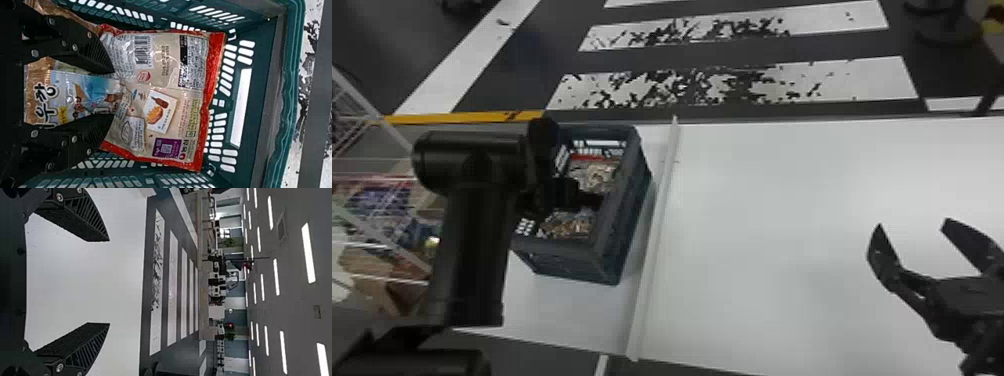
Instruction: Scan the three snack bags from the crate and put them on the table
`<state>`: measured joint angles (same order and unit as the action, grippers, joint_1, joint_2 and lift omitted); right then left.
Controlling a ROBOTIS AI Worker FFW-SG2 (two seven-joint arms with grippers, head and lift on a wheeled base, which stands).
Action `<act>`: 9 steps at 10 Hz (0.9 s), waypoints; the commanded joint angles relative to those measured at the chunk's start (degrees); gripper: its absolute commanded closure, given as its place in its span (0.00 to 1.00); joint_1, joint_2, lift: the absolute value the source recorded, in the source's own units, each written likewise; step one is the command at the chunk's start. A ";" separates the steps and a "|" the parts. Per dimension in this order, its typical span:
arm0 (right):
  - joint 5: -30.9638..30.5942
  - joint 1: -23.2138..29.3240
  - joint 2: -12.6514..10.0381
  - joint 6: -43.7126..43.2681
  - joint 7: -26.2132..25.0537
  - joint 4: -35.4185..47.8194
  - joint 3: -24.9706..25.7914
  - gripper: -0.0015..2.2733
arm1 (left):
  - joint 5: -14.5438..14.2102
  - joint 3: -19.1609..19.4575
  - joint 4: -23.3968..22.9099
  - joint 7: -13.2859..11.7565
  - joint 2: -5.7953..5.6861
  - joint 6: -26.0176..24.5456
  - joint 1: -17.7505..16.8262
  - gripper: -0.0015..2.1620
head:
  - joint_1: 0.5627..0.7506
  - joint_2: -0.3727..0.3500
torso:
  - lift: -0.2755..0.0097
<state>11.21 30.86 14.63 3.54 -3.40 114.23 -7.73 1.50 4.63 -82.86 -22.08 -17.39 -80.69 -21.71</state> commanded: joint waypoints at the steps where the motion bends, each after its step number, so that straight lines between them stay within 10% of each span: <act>1: 0.13 0.52 0.75 -1.12 -0.55 0.03 0.18 0.06 | -0.18 0.47 -0.72 0.02 0.78 1.45 1.14 0.95 | 0.70 0.82 | 0.64; 9: 0.13 3.77 0.93 -2.17 -0.46 3.46 0.35 0.06 | -2.73 5.83 -25.94 7.40 1.39 -4.17 14.86 0.95 | 0.70 0.84 | 0.64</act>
<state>11.41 34.34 15.52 1.39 -3.87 117.36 -7.47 -0.72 9.88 -107.82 -14.70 -16.00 -84.86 -7.41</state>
